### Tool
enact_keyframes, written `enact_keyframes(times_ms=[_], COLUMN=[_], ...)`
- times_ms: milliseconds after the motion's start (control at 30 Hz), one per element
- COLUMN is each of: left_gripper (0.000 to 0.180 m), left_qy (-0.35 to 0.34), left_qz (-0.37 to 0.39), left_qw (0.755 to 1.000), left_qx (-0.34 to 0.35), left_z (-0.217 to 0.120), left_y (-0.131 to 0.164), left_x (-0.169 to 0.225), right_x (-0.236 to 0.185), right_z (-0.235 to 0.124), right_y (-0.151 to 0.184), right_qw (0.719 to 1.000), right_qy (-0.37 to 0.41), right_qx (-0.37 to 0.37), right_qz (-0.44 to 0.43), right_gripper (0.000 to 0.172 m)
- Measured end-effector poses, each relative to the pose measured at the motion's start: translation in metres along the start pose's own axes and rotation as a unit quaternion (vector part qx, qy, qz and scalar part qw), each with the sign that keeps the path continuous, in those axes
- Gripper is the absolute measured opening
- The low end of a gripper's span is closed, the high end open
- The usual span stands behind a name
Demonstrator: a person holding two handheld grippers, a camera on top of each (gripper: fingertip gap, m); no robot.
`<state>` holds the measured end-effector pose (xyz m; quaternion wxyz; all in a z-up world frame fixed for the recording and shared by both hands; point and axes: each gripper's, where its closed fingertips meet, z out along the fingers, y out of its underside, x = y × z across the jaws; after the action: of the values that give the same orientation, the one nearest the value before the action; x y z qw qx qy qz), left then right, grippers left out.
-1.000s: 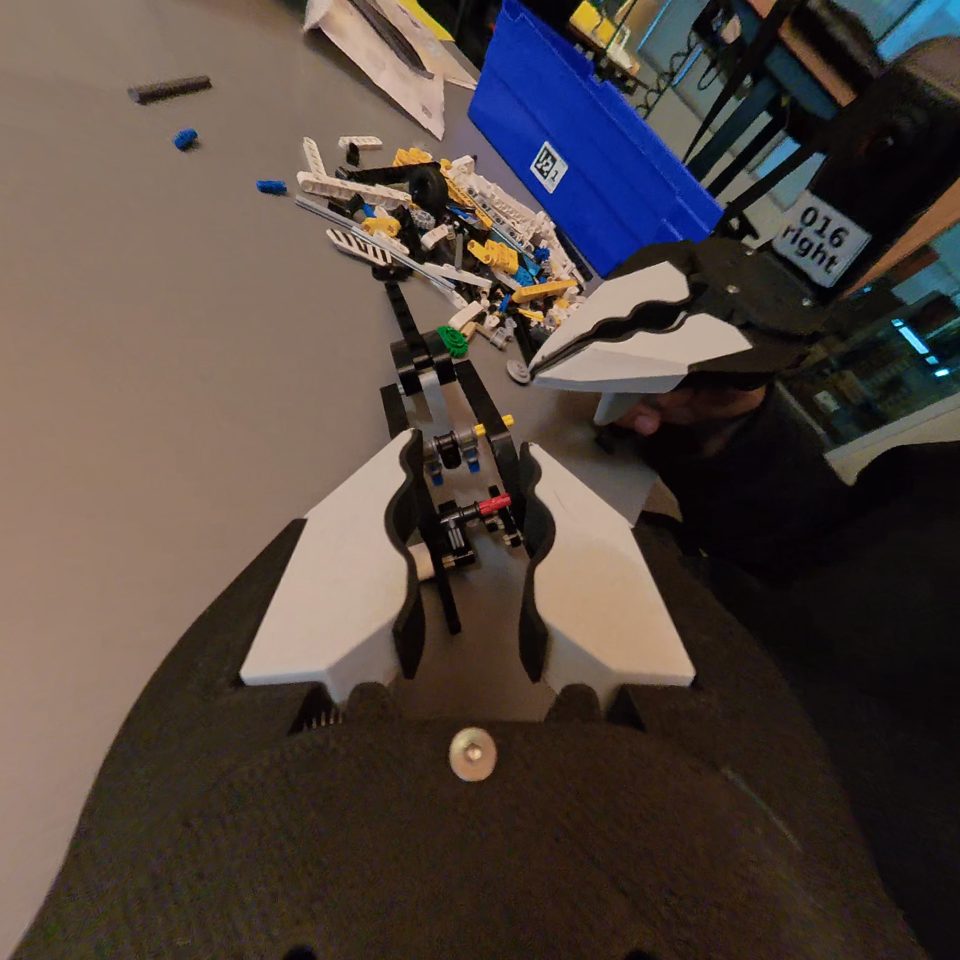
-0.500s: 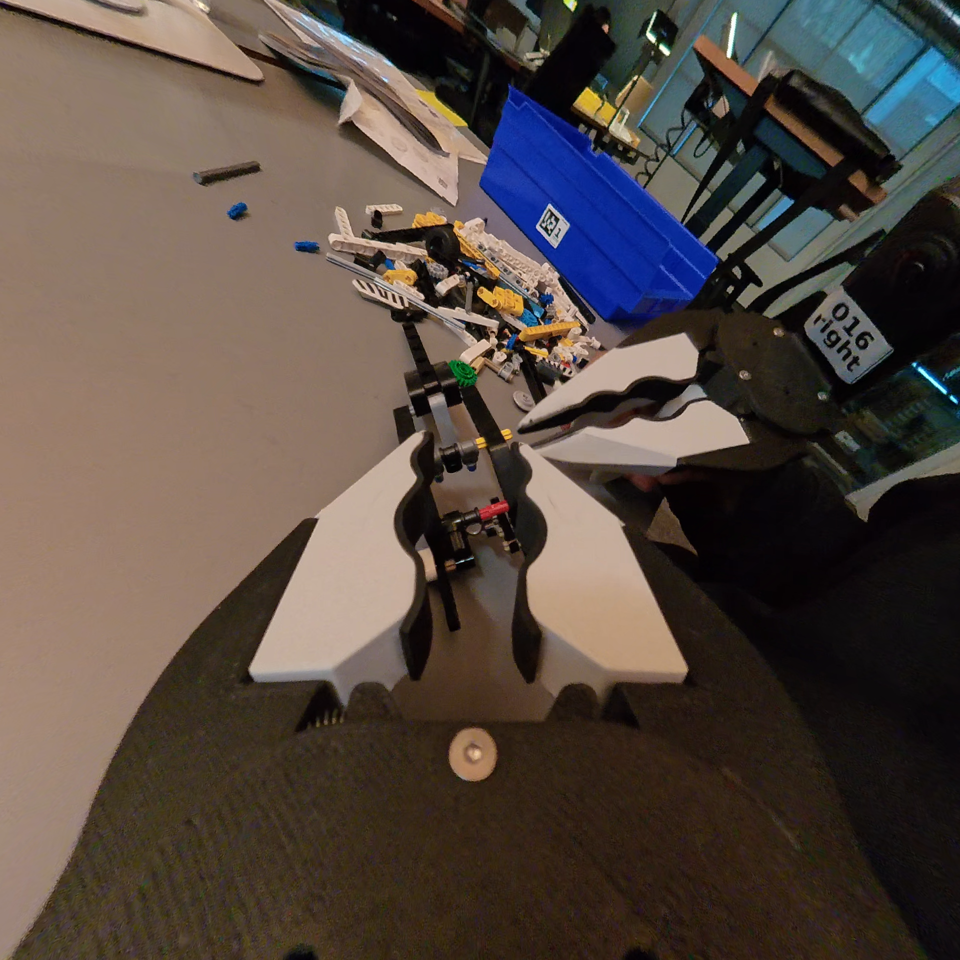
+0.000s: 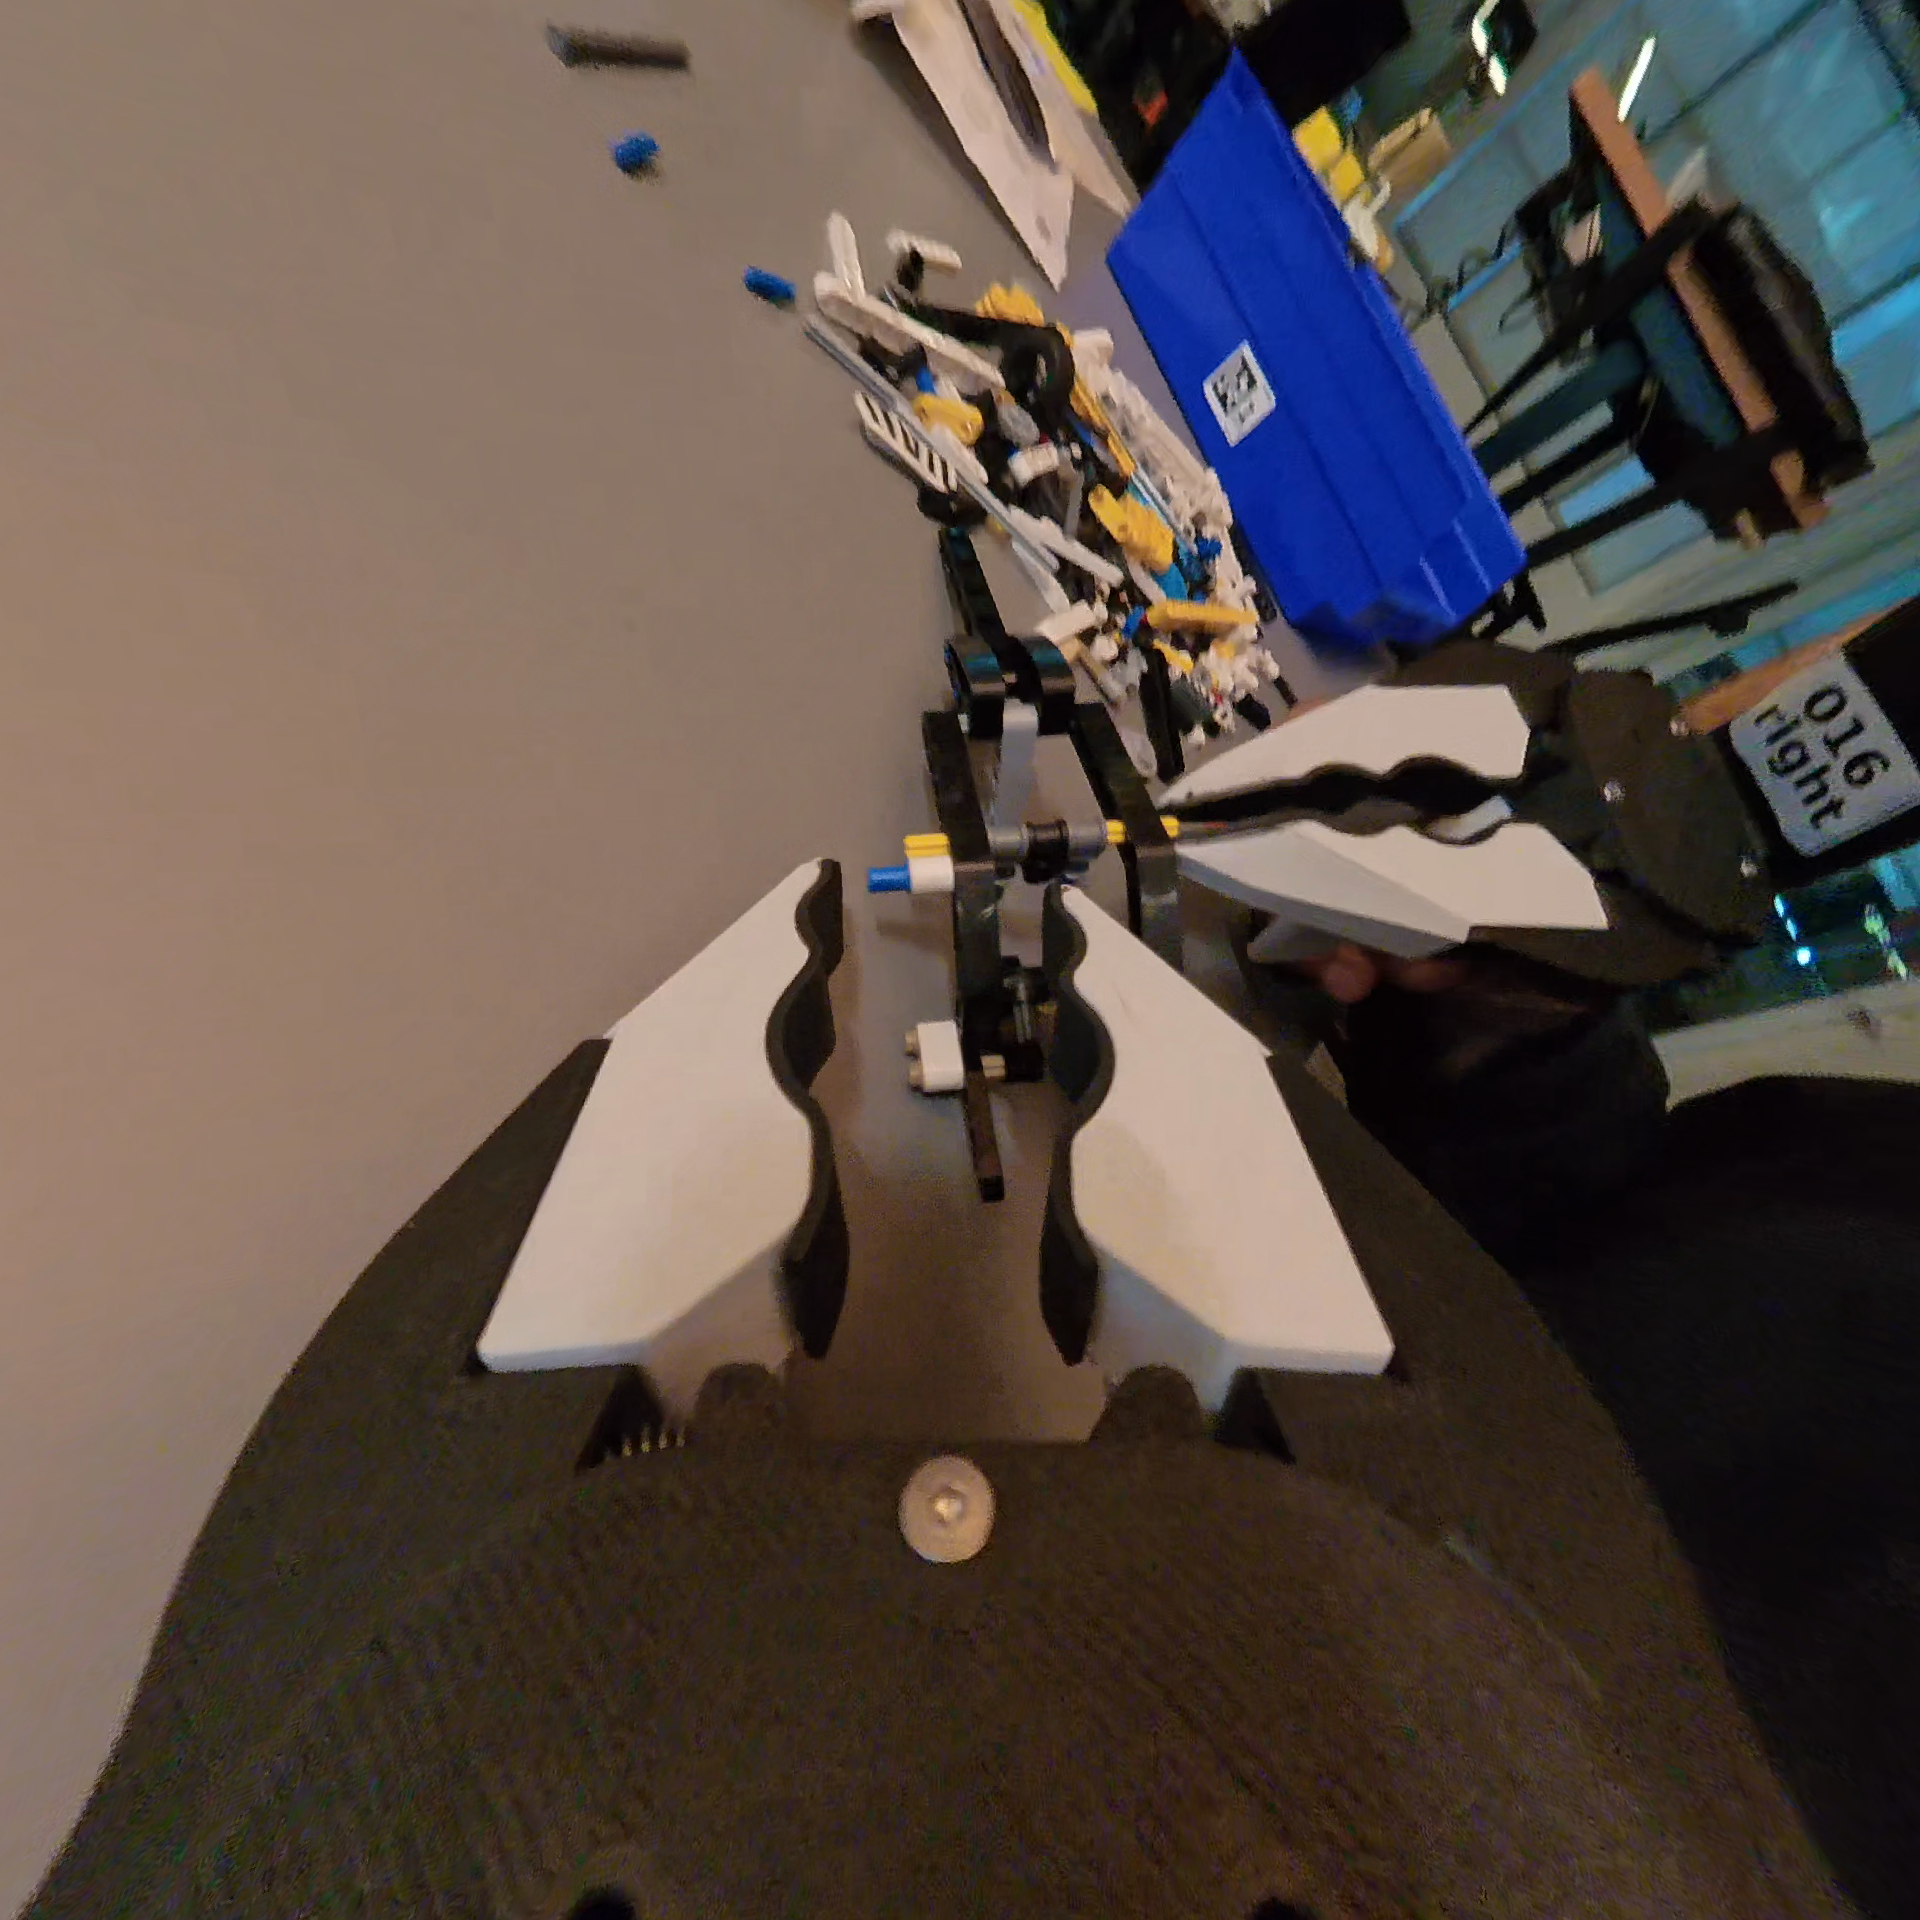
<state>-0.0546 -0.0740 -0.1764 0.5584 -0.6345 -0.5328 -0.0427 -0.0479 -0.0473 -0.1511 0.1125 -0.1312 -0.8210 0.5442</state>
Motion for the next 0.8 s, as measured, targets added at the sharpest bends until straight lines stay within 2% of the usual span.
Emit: enact_keyframes(times_ms=[200,400,467,800], left_gripper=[0.025,0.028,0.023,0.022], left_qy=[-0.014,-0.017,-0.030,-0.075], left_qz=[0.017,0.045,0.056,0.110], left_qw=[1.000,0.999,0.998,0.991], left_qx=[-0.017,-0.023,-0.018,0.013], left_z=[0.004,0.007,0.007,0.004], left_y=[0.006,0.009,0.008,0.002], left_x=[0.001,0.006,0.005,0.007], right_x=[-0.005,-0.011,-0.011,-0.013], right_z=[-0.003,-0.007,-0.009,-0.015], right_y=[0.002,0.006,0.008,0.013], right_qw=[1.000,1.000,1.000,1.000], right_qy=[-0.014,-0.022,-0.019,-0.003], right_qx=[-0.001,-0.008,-0.010,-0.020], right_qz=[-0.001,-0.005,-0.009,-0.013], right_gripper=[0.002,0.002,0.002,0.002])
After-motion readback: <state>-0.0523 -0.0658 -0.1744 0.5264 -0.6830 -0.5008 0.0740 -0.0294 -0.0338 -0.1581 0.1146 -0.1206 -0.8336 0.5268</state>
